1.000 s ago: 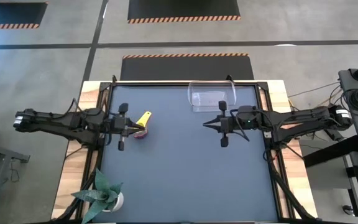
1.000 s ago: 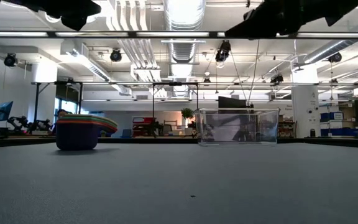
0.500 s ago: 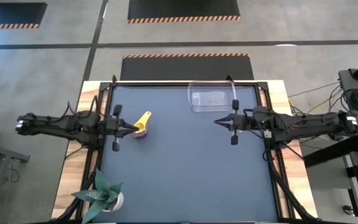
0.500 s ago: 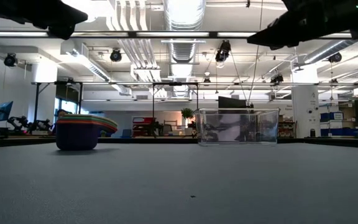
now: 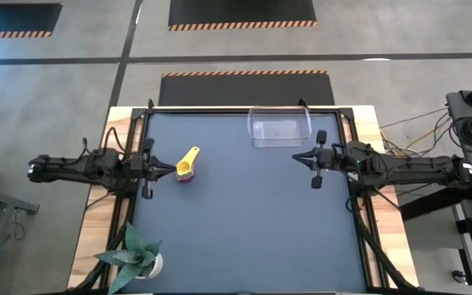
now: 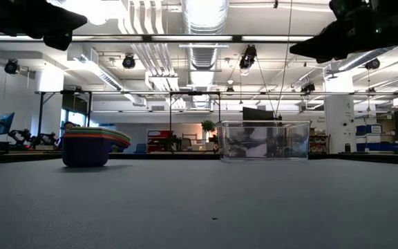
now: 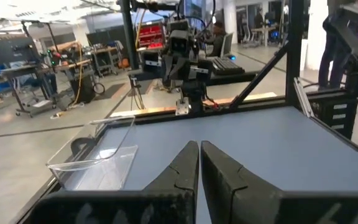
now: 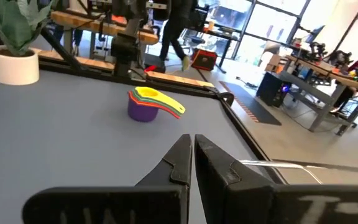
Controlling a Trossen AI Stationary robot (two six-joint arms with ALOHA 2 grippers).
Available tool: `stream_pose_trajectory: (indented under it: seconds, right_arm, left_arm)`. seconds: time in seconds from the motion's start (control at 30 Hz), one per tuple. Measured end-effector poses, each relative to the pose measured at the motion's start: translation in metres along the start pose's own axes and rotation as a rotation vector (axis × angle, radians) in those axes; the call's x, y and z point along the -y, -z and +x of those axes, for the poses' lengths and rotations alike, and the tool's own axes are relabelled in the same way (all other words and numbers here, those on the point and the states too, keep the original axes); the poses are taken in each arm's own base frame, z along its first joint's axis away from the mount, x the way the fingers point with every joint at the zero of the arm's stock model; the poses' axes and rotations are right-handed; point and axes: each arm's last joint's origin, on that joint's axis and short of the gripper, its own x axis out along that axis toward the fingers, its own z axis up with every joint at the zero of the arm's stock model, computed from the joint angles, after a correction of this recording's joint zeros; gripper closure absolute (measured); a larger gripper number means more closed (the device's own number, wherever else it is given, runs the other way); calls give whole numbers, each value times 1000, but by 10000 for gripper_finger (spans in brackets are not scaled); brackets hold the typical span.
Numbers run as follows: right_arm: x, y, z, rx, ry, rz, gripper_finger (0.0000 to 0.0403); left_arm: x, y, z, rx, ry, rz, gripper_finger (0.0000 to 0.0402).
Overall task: Nest measuring cups in basket
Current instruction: Put the stacked colored measuring cups into the transparent bin
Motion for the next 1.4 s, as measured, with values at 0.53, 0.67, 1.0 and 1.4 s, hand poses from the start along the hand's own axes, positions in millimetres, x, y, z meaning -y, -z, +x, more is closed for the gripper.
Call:
stream_pose_trajectory:
  seconds: [0.53, 0.67, 1.0, 1.4]
  right_arm:
    - [-1, 4, -6, 12, 20, 7, 394]
    - [-1, 4, -6, 12, 20, 7, 394]
    - [-1, 4, -6, 12, 20, 5, 394]
    - [-1, 4, -6, 12, 19, 6, 394]
  left_arm:
    - [-7, 18, -4, -155, -295, -124, 402]
    - [-3, 30, 4, -288, -246, -179, 402]
    - [0, 36, 20, -487, -255, -181, 353]
    - [8, 56, 39, -679, -186, -182, 158]
